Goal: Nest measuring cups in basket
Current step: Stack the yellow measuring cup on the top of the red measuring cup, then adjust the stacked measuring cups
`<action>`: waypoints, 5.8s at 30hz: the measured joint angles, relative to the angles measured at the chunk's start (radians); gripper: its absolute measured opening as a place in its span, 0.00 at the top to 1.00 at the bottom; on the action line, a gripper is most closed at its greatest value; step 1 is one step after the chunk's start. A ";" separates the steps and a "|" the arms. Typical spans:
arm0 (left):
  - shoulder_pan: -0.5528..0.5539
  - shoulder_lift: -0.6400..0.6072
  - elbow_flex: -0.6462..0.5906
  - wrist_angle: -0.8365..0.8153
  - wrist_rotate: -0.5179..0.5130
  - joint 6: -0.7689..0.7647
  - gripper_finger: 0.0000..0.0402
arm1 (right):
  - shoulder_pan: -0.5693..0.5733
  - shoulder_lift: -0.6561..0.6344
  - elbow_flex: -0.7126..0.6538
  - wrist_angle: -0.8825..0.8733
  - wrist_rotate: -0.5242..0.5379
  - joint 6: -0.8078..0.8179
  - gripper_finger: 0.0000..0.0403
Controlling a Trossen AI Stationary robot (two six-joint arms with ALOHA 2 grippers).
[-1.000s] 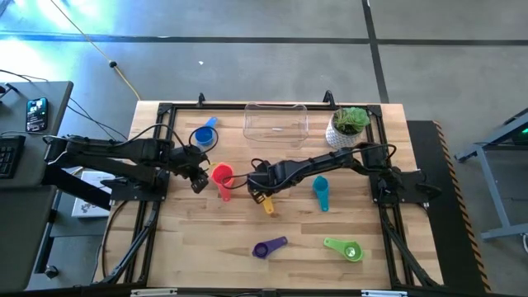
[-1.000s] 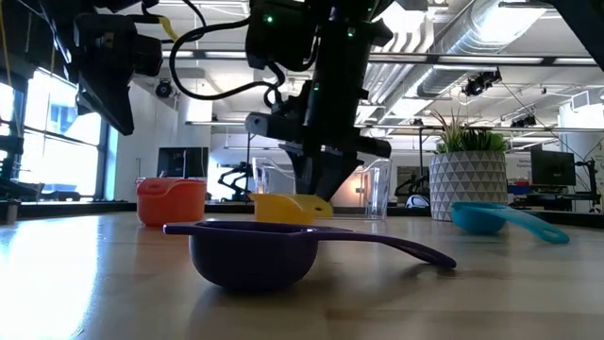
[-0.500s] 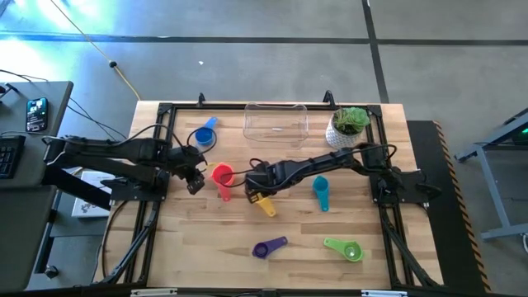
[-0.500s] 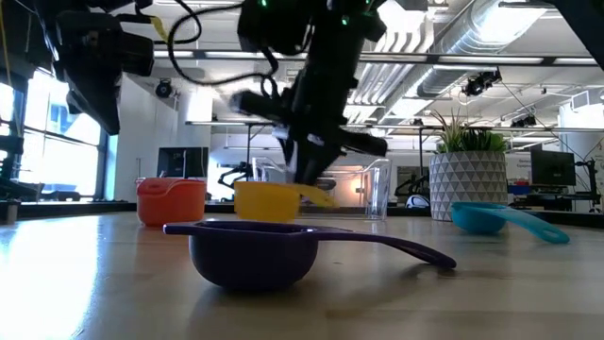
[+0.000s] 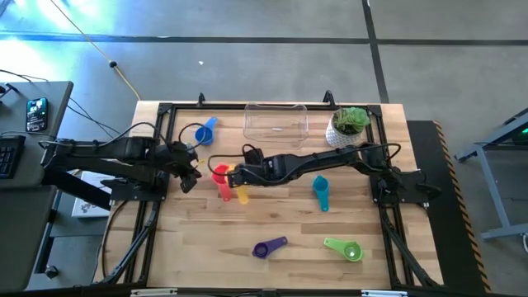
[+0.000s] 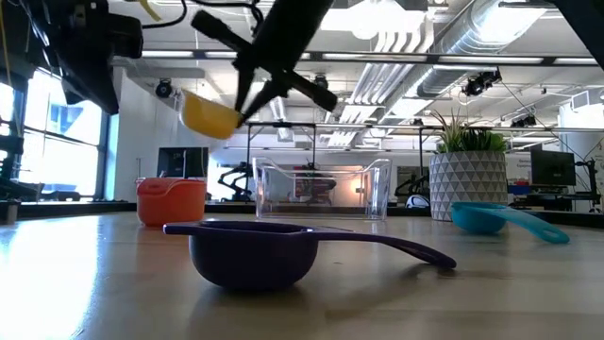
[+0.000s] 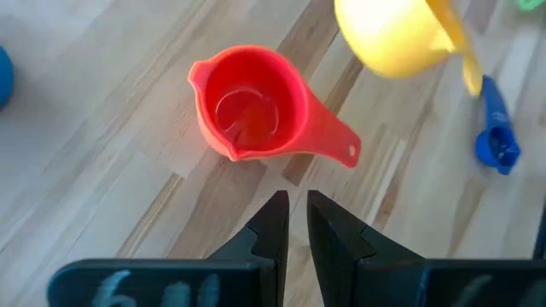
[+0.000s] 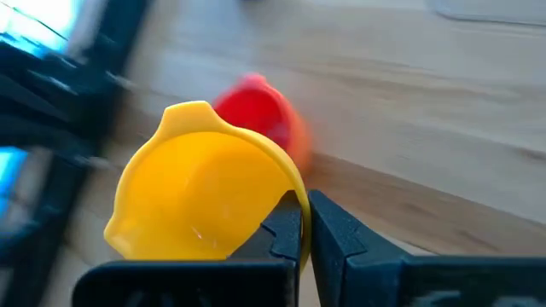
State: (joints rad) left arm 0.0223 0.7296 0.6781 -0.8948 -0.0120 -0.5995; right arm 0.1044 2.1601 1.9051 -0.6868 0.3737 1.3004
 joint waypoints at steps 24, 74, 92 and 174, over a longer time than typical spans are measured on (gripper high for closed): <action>0.000 -0.264 0.000 0.001 0.012 -0.028 0.91 | -0.111 0.000 0.001 0.288 0.034 -0.076 1.00; 0.000 -0.270 0.000 -0.031 0.000 -0.071 0.91 | -0.098 0.169 0.001 0.265 -0.178 0.065 0.90; 0.000 -0.270 0.000 -0.031 0.007 -0.078 0.91 | -0.109 0.169 0.013 0.251 -0.156 0.012 0.82; 0.024 0.725 -0.122 0.778 -0.042 -0.522 0.91 | -0.446 -0.004 0.431 -0.563 -0.198 -1.066 0.82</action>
State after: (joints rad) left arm 0.0466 1.4549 0.5565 -0.1166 -0.0541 -1.1214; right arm -0.3419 2.1563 2.3363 -1.2501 0.1757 0.2340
